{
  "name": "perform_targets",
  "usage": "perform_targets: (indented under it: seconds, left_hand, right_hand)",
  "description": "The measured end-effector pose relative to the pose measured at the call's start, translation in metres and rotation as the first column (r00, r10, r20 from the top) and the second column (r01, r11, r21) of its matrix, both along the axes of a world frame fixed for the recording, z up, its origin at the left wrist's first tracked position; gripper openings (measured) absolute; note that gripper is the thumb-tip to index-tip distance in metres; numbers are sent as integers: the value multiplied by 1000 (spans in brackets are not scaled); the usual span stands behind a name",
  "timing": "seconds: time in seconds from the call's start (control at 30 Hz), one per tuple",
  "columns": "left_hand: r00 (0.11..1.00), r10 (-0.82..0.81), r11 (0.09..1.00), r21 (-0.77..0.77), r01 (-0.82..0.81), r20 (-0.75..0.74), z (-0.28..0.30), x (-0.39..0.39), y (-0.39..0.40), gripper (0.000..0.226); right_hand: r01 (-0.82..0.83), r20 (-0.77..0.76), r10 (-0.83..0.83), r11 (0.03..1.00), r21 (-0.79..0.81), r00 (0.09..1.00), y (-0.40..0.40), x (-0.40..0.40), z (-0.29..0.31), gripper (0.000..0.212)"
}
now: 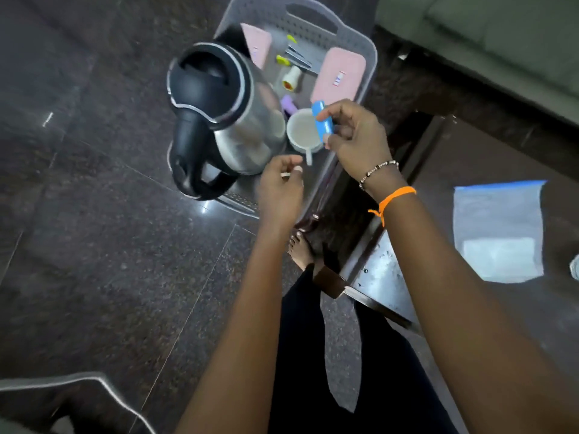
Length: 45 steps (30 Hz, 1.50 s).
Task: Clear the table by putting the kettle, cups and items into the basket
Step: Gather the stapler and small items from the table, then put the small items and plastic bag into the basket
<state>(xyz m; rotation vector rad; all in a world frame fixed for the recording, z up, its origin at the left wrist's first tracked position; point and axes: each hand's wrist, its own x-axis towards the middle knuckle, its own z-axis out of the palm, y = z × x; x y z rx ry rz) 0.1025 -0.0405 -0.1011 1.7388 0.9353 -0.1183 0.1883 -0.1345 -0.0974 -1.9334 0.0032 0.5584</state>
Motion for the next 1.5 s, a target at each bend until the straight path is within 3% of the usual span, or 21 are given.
perform_targets:
  seconds: [0.1,0.23,0.3,0.4,0.47,0.57,0.8,0.93,1.2,1.37,1.5]
  left_hand:
    - [998,-63,998,-30,62,-9,-7,9,10,18]
    - [997,-81,982,-170,82,14,-19,22,19,17]
    - [997,-79,972,-222,81,19,-23,25,21,21]
    - [992,-124,960,-251,122,11,-28,27,23,24]
    - [988,-154,960,-237,150,4,-30,27,24,25]
    - [983,-185,958,-224,181,3,-32,29,27,27]
    - [972,-235,938,-259,230,12,-30,38,25,30]
    - [975,-221,938,-271,216,12,-31,39,27,29]
    - [987,-142,954,-256,157,77,-25,42,17,22]
    - [991,-46,971,-229,74,123,-18,43,-3,27]
    - [985,-141,968,-195,159,103,-15,34,-36,23]
  right_hand:
    - [-7,63,11,998,-60,998,30,30,0,33]
    - [-125,111,167,941,-314,980,65,71,-2,33]
    - [-195,45,227,911,-363,973,81,87,-5,32]
    - [-261,-121,234,914,-310,965,102,104,-8,31]
    - [-406,-219,348,847,-343,911,111,113,-9,35]
    - [-477,-307,377,786,-394,874,115,123,-10,43]
    - [-428,-112,464,663,-614,879,127,113,-31,37]
    - [-444,-112,501,616,-650,858,123,120,-33,39]
    - [-327,-39,356,805,-495,934,79,115,3,30]
    - [-117,-4,122,944,-310,993,16,74,14,20]
    - [49,-53,-65,965,-256,997,-54,28,2,14]
